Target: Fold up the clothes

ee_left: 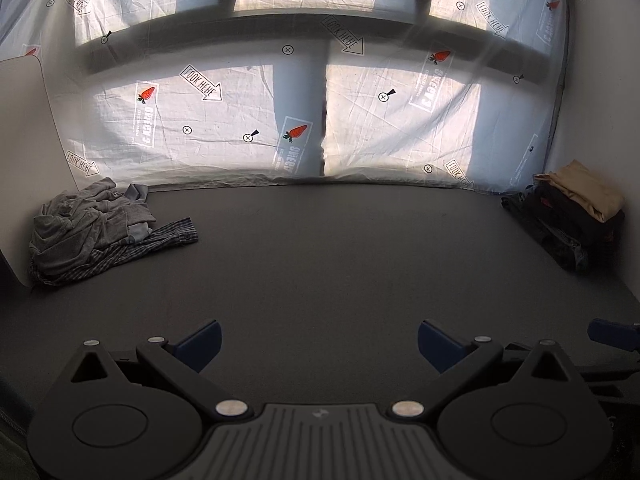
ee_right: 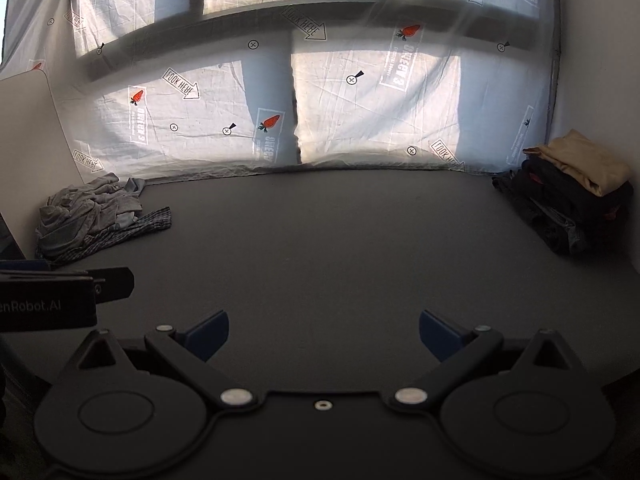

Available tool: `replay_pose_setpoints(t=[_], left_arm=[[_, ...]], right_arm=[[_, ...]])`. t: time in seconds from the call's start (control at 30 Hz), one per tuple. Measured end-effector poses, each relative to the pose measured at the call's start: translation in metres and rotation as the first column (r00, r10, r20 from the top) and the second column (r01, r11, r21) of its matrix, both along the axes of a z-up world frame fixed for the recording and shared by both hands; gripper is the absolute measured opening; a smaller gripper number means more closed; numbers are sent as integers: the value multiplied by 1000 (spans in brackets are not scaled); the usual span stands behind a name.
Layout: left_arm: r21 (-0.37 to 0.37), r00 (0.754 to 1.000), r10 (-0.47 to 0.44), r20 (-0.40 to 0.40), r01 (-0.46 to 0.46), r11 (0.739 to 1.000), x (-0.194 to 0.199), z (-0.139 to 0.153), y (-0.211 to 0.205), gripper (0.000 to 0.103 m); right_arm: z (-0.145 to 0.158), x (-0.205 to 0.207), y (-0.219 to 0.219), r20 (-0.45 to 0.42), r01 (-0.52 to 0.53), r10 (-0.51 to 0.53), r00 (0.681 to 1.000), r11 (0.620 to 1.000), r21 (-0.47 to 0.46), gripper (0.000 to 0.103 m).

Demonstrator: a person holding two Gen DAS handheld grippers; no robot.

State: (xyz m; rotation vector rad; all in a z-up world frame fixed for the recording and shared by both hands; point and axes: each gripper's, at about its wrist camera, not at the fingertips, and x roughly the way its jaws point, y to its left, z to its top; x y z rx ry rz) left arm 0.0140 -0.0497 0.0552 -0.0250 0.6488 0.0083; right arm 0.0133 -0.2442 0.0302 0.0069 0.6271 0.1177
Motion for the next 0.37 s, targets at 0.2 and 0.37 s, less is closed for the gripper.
replay_pose_setpoints(t=[0.2, 0.37], left_arm=[[-49, 1000, 10, -18, -11, 999, -11, -6, 9, 103], [-42, 1000, 11, -5, -12, 999, -15, -4, 11, 103]], right_arm=[[3, -13, 5, 8, -12, 12, 1000, 1000, -22, 103], [4, -16, 6, 13, -6, 7, 1000, 1000, -23, 103]])
